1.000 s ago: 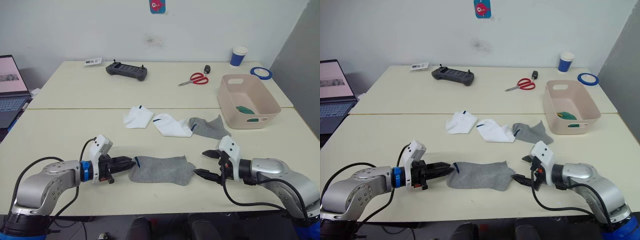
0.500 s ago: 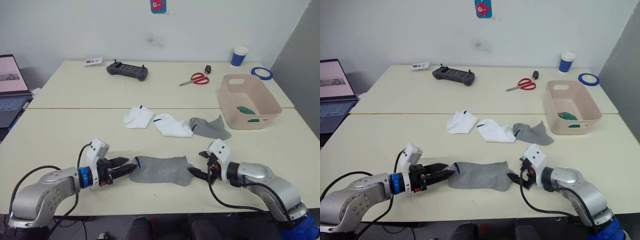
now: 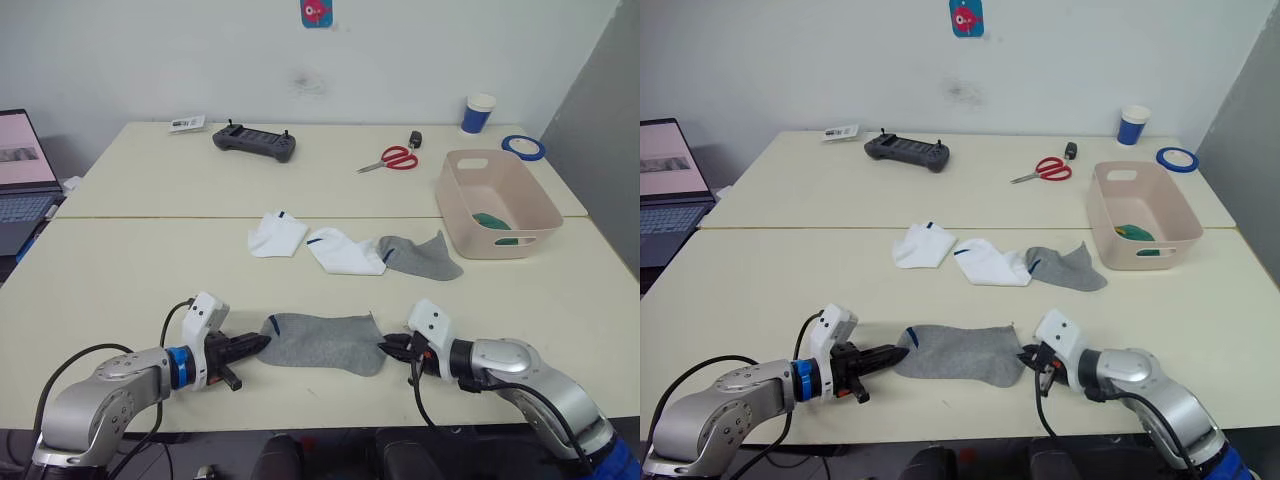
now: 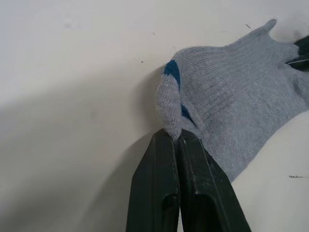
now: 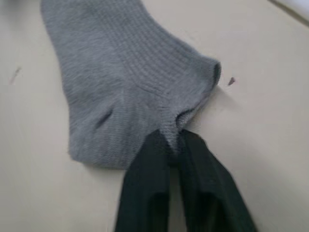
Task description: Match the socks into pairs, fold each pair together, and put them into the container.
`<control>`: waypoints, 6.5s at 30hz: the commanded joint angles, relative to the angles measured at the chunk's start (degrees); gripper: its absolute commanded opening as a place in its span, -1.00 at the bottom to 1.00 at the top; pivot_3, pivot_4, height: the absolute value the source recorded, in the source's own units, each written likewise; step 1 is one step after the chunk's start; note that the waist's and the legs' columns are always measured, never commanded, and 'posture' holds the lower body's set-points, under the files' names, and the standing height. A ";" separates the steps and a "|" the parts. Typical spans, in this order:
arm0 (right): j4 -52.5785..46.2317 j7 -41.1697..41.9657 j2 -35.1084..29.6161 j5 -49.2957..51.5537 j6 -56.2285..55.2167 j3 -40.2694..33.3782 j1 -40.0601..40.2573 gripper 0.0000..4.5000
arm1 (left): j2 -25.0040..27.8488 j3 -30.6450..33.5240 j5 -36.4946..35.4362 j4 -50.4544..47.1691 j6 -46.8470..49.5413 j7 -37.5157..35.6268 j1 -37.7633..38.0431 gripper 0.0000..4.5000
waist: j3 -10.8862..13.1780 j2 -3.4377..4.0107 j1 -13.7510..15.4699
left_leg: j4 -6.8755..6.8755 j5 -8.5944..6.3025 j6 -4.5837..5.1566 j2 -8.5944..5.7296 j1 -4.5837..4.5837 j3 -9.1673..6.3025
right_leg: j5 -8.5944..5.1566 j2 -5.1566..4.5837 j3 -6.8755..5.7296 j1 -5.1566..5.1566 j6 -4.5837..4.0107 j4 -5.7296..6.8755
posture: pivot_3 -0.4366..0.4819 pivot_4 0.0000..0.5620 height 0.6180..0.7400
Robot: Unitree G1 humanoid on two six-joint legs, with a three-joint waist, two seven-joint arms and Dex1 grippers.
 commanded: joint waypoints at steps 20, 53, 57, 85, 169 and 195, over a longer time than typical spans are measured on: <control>-5.23 0.69 -4.28 9.26 11.85 -7.12 1.37 -0.70 | 3.00 -0.27 -1.79 -6.59 0.77 -0.98 7.70 -1.00 | -0.01 -0.02 0.19 | 0.00 0.00 0.00 -0.02 -0.01 0.00 | -0.03 -0.02 -0.01 0.00 -0.06 -0.02 | -0.05 -0.47 1.00; 11.59 -21.68 10.54 -8.80 -7.03 -16.03 -12.98 1.00 | 4.72 -1.56 -0.13 -12.30 -10.43 -4.58 -11.78 0.97 | -0.02 -0.05 0.00 | -0.06 0.00 0.00 0.01 -0.10 0.03 | 0.07 0.04 0.03 -0.01 0.06 -0.25 | -0.05 -0.47 1.00; 14.85 -23.38 11.89 -9.82 -6.44 -17.24 -14.09 1.00 | 4.54 -2.70 0.61 -12.44 -11.05 -4.51 -12.36 0.97 | -0.02 -0.05 0.14 | -0.05 0.00 0.00 -0.01 -0.12 0.06 | 0.07 0.02 0.04 -0.01 0.06 -0.27 | -0.05 -0.47 1.00; -3.36 -7.52 3.73 9.50 10.69 -21.71 -20.28 -0.97 | 6.07 2.26 4.28 -7.23 -15.45 -4.64 -9.46 1.00 | 0.01 0.02 -0.25 | -0.08 0.00 0.01 0.04 -0.08 0.01 | 0.08 0.06 0.02 -0.01 0.05 -0.24 | -0.05 -0.47 1.00; 10.48 2.19 -0.52 -19.22 -27.33 4.39 -11.87 0.98 | 6.34 -9.36 19.11 7.51 -36.90 -18.38 -24.38 -1.00 | 0.00 0.00 -0.24 | 0.00 -0.02 0.06 0.03 -0.10 0.01 | 0.12 0.09 -0.01 0.02 0.12 -0.23 | -0.05 -0.47 1.00; 0.95 -11.63 20.42 -13.39 3.15 0.40 -3.50 0.71 | 3.27 -9.29 14.76 3.17 -27.87 -15.59 -26.41 -1.00 | -0.02 -0.03 0.07 | 0.05 0.00 0.03 0.01 -0.03 -0.01 | 0.08 0.09 0.00 -0.01 0.04 0.07 | -0.05 -0.47 1.00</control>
